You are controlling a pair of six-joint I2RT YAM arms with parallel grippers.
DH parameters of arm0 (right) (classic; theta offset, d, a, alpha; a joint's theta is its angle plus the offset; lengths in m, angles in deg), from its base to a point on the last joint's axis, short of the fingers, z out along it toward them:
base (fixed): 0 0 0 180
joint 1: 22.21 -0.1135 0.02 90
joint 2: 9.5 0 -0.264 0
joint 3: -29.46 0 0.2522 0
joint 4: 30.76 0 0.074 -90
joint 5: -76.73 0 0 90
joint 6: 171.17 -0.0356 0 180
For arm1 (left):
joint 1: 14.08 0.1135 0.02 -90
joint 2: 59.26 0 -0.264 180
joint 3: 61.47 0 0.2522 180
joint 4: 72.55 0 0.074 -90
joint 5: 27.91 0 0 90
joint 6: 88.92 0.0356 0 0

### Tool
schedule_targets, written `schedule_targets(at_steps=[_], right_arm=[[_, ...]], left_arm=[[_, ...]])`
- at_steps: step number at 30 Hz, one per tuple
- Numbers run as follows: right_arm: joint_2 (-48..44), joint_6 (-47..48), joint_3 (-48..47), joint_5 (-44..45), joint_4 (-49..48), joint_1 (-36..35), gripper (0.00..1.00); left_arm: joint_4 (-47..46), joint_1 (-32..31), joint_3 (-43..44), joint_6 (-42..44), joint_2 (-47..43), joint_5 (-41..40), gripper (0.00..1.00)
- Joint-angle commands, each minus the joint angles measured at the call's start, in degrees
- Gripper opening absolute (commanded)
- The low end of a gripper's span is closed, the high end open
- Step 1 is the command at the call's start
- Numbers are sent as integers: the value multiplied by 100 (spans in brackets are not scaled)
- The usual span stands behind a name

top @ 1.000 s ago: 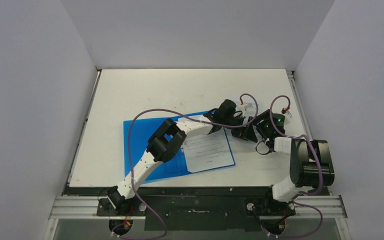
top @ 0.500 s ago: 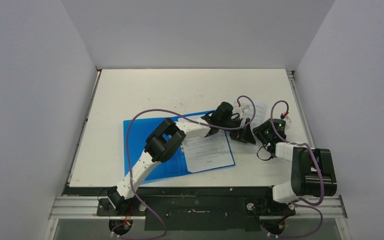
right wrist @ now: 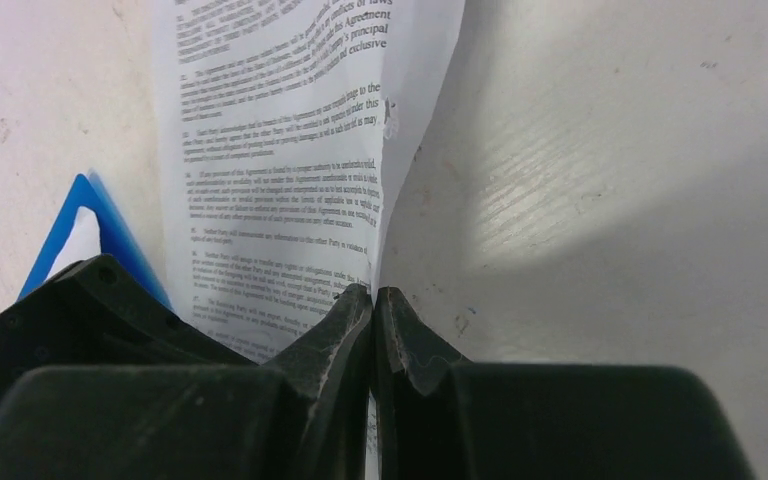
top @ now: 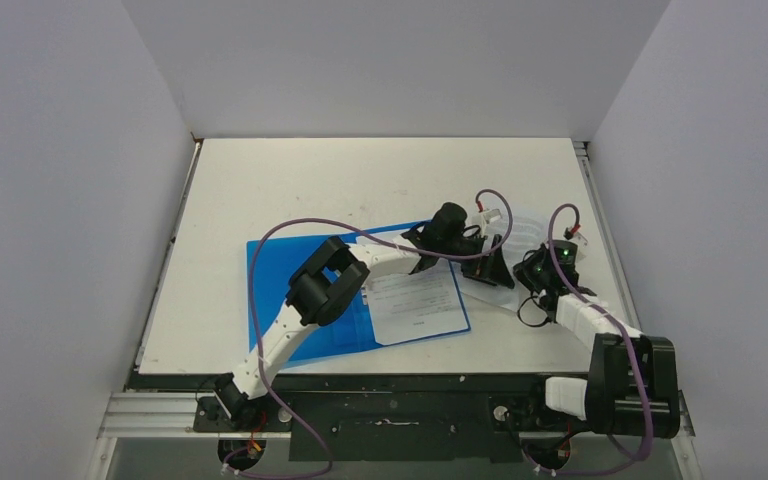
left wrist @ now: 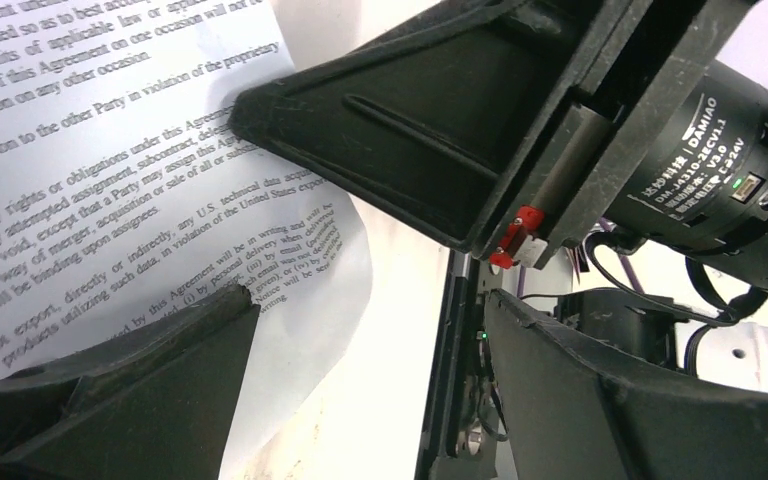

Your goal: Put the files into the folder

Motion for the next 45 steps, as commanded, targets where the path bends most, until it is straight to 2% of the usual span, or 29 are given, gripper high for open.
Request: schedule_targets(at_steps=[1, 10, 21, 26, 31, 35, 39, 45], right_arm=[[-800, 373, -330, 443, 545, 36, 5], [-2039, 735, -783, 650, 1649, 30, 5], [-2950, 919, -1526, 210, 2252, 31, 5], [-3006, 1098, -2009, -476, 2443, 22, 5], [-2895, 1225, -2351, -1584, 2451, 28, 5], [-2758, 1142, -2531, -2435, 2348, 13, 5], [-2701, 879, -2563, -3187, 2058, -7, 5], [-2691, 396, -2470, -3672, 1596, -339, 5]], left_arm=[[-268, 49, 199, 28, -723, 100, 83], [677, 246, 236, 629, -1711, -415, 84], [1989, 609, -1307, 1345, -3760, -2643, 85], [1785, 970, -2443, 1091, -4669, -2913, 86], [1345, 1349, -3692, 814, -5644, -2941, 86], [679, 1646, -4588, 560, -6399, -2604, 88], [-171, 2157, -5505, -96, -7130, -2198, 88], [-1271, 2663, -6565, -868, -8133, -1953, 90]])
